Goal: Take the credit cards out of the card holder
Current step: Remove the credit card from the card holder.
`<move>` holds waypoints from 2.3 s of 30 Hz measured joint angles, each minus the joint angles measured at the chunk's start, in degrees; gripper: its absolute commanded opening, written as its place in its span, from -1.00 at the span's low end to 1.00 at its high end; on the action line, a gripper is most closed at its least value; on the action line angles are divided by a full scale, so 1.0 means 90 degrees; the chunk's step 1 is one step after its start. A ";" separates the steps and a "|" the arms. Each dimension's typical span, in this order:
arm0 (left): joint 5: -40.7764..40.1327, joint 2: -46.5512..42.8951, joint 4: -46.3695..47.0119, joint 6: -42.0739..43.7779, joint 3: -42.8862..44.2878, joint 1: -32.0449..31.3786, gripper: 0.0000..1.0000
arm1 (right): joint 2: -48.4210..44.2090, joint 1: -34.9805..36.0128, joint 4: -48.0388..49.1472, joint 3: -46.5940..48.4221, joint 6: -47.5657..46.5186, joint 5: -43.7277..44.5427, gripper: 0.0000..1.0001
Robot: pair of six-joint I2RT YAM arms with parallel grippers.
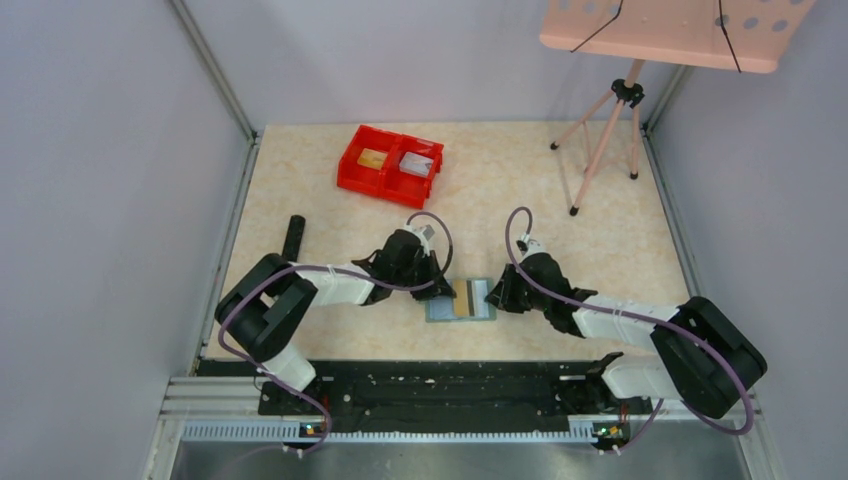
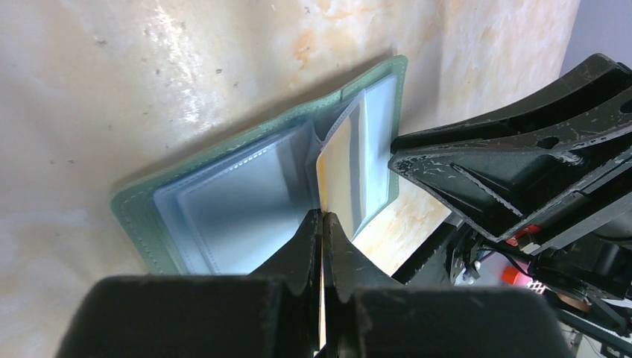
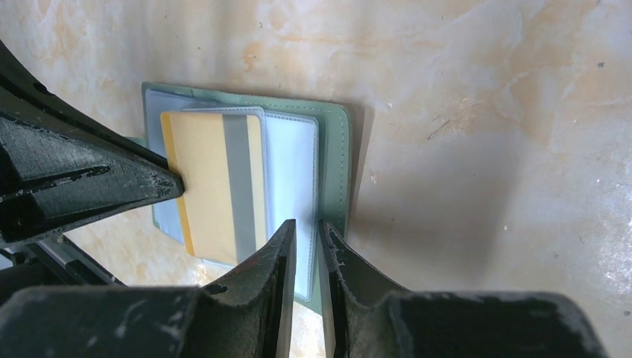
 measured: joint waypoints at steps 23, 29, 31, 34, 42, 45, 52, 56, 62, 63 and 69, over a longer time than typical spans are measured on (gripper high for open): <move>0.0857 0.0085 0.0444 0.0017 -0.0199 0.0277 -1.00 | -0.0063 -0.0083 0.0447 0.0049 0.0068 -0.1107 -0.60; 0.0865 0.0211 0.0364 -0.0063 -0.0187 0.0279 -1.00 | 0.0663 -0.0083 0.0661 0.0270 0.0070 -0.1200 -0.64; 0.0840 0.0211 0.0270 -0.0049 -0.0158 0.0289 -1.00 | 0.0835 -0.0085 0.0675 0.0318 0.0078 -0.1163 -0.65; 0.0794 0.0211 0.0092 0.0000 -0.0100 0.0325 -1.00 | 0.0918 -0.0085 0.0714 0.0345 0.0138 -0.1129 -0.66; 0.0789 0.0206 -0.0163 0.0129 -0.0068 0.0529 -1.00 | 0.1088 -0.0085 0.0976 0.0342 0.0240 -0.1052 -0.69; 0.0806 0.0197 -0.0189 0.0168 -0.0066 0.0568 -1.00 | 0.1117 -0.0085 0.1022 0.0342 0.0243 -0.1039 -0.69; 0.0806 0.0095 -0.0325 0.0226 -0.0068 0.0692 -1.00 | 0.1122 -0.0090 0.1042 0.0338 0.0265 -0.1027 -0.70; 0.0809 0.0051 -0.0359 0.0253 -0.0068 0.0738 -1.00 | 0.1122 -0.0090 0.1066 0.0330 0.0282 -0.1008 -0.70; 0.0848 0.0024 -0.0381 0.0267 -0.0068 0.0767 -1.00 | 0.1105 -0.0095 0.1112 0.0294 0.0282 -0.1010 -0.70; 0.0862 0.0010 -0.0391 0.0267 -0.0068 0.0780 -1.00 | 0.1093 -0.0095 0.1093 0.0294 0.0282 -0.1005 -0.70; 0.0976 -0.0041 -0.0403 0.0262 -0.0068 0.0916 -1.00 | 0.0976 -0.0134 0.0908 0.0291 0.0219 -0.0899 -0.70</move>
